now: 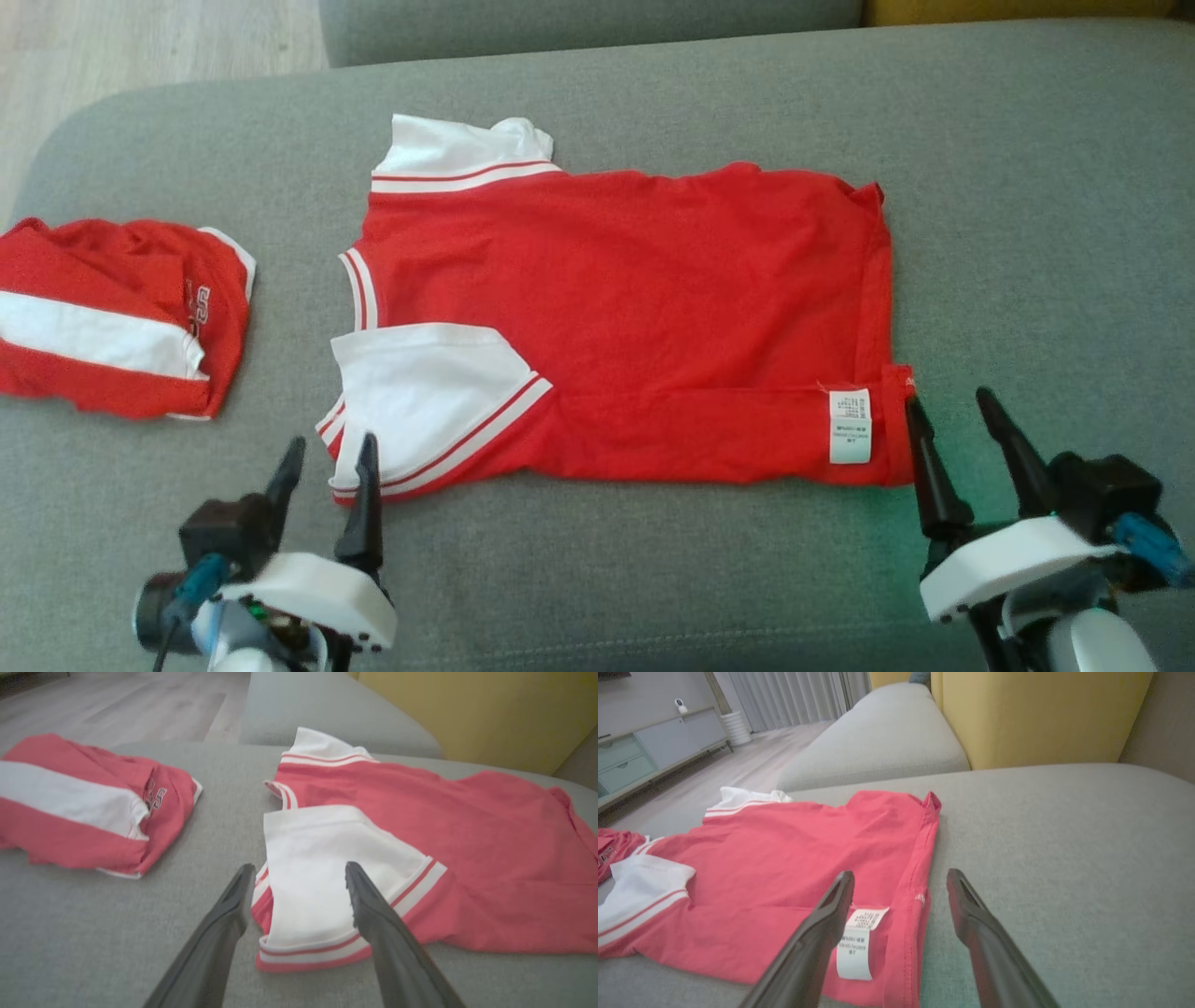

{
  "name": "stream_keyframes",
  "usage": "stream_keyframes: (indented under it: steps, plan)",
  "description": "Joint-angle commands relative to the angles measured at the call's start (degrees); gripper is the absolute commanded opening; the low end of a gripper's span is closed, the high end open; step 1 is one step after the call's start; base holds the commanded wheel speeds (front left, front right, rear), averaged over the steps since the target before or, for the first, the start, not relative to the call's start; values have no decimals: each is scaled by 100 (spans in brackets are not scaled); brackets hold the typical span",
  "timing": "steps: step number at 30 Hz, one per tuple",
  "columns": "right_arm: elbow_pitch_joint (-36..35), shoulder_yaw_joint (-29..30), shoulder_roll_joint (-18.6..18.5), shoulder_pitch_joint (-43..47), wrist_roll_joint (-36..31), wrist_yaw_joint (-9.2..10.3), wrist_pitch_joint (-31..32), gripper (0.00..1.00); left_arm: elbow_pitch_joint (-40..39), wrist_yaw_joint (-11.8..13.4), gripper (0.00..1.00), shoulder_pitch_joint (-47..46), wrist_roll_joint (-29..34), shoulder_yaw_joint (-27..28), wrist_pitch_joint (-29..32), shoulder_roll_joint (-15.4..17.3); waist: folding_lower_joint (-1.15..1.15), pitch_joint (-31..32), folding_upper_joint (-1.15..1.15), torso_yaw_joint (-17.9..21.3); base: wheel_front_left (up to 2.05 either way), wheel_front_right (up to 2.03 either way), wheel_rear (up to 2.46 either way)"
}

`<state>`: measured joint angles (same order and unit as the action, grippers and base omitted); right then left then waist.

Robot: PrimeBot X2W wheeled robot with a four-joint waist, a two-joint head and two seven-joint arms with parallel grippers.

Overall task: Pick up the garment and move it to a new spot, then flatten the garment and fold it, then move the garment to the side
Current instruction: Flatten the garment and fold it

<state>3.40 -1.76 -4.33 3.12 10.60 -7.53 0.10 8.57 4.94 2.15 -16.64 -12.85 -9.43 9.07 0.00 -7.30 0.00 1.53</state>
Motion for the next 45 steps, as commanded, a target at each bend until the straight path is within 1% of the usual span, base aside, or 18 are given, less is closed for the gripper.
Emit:
stream_keyframes:
  steps: [1, 6, 11, 18, 24, 25, 26, 27, 28, 30, 37, 42, 45]
  plan:
    - [-65, -121, -21, -12, 9, 4, 45, 100, -65, -42, 100, -220, -70, 131, 71, 61, 0, -43, 0, -2, 0, 0, 0]
    - [374, -152, -25, -70, 31, 4, 283, 100, 388, -193, 100, -263, -402, 130, 414, -19, 0, -209, 0, -13, 0, 0, 0]
    - [718, -117, -1, -237, 86, 4, 601, 100, 741, -284, 100, -426, -620, 161, 605, -60, 0, -390, 0, -33, 0, 0, 0]
    - [962, -177, 25, -525, 228, 4, 734, 100, 1014, -392, 100, -761, -810, 202, 728, -65, 0, -600, 0, -91, 0, 0, 0]
    - [1184, -233, 44, -696, 373, 4, 864, 100, 1207, -426, 100, -937, -899, 180, 954, -46, 0, -669, 0, -94, 0, 0, 0]
    - [1238, -255, 47, -724, 407, 4, 908, 100, 1242, -444, 94, -960, -919, 173, 997, -39, 0, -677, 0, -90, 0, 0, 0]
    - [1286, -273, 50, -748, 451, 4, 948, 49, 1275, -470, 38, -980, -935, 157, 1041, -31, 0, -683, 0, -89, 0, 0, 0]
    - [1318, -285, 52, -768, 485, 4, 971, 4, 1295, -486, 0, -999, -946, 149, 1056, -24, 0, -690, 0, -87, 0, 0, 0]
    - [1345, -288, 55, -781, 509, 4, 996, 0, 1300, -506, 0, -1016, -948, 138, 1045, -18, 0, -694, 0, -87, 0, 0, 0]
    - [1361, -291, 54, -795, 544, 4, 1008, 0, 1268, -523, 0, -1034, -920, 122, 947, -1, 0, -699, 0, -96, 0, 0, 0]
    - [1121, -226, -52, -555, 698, 4, 1070, 0, 941, -340, 0, -813, -878, 184, 650, -9, 0, -532, 0, -141, 0, 0, 0]
    - [814, -201, -212, -186, 711, 4, 1283, 0, 603, -201, 0, -316, -951, 272, 730, 82, 0, -254, 0, -129, 0, 0, 0]
    - [670, -99, -255, 20, 684, 4, 1416, 0, 302, -38, 0, 26, -961, 267, 905, 88, 0, -98, 0, -135, 0, 0, 0]
